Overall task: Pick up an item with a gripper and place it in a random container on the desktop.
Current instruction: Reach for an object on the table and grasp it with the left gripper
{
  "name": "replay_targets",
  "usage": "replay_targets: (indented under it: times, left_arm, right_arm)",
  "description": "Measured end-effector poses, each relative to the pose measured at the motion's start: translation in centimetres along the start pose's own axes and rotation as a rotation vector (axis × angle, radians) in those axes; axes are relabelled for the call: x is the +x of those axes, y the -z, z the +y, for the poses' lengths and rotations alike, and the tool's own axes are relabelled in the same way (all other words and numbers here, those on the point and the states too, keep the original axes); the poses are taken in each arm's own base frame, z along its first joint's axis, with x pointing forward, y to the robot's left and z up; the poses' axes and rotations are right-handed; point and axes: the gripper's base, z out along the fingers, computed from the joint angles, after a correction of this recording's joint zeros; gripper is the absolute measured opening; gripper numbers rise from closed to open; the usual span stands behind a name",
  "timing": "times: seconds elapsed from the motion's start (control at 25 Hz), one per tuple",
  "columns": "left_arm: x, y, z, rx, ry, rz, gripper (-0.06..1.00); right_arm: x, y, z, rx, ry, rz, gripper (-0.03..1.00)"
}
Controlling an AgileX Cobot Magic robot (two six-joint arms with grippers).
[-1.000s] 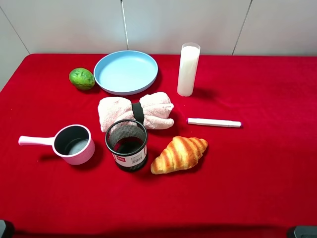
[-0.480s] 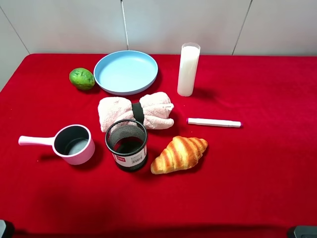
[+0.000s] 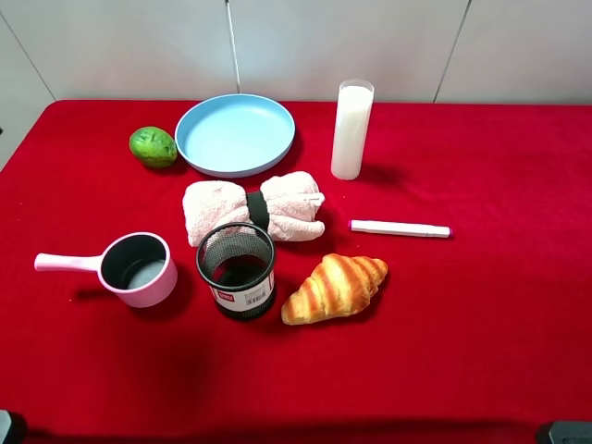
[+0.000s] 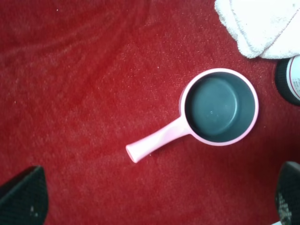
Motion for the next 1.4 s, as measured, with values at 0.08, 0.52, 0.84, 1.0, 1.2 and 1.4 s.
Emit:
replay_targets:
  times: [0.08, 0.52, 0.84, 1.0, 1.2, 1.4]
  left_arm:
    - [-0.7, -0.3, 0.3, 0.006, -0.018, 0.014, 0.96]
    - [-4.7, -2.7, 2.4, 0.048, -0.120, 0.091, 0.96]
    - [-7.8, -5.1, 4.2, 0.076, -0.186, 0.133, 0.96]
    - [-9.4, -6.8, 4.5, 0.079, -0.234, 0.167, 0.96]
    - [-11.9, -8.9, 4.1, 0.064, -0.308, 0.203, 0.96]
    - [-14.2, -11.2, 3.5, 0.081, -0.398, 0.218, 0.96]
  right_arm:
    - [0.0, 0.0, 0.0, 0.000, 0.000, 0.000, 0.69]
    - [0.0, 0.0, 0.0, 0.000, 0.000, 0.000, 0.69]
    - [0.0, 0.0, 0.0, 0.000, 0.000, 0.000, 0.69]
    - [0.0, 0.0, 0.0, 0.000, 0.000, 0.000, 0.69]
    - [0.0, 0.0, 0.0, 0.000, 0.000, 0.000, 0.69]
    - [0.0, 0.0, 0.0, 0.000, 0.000, 0.000, 0.69]
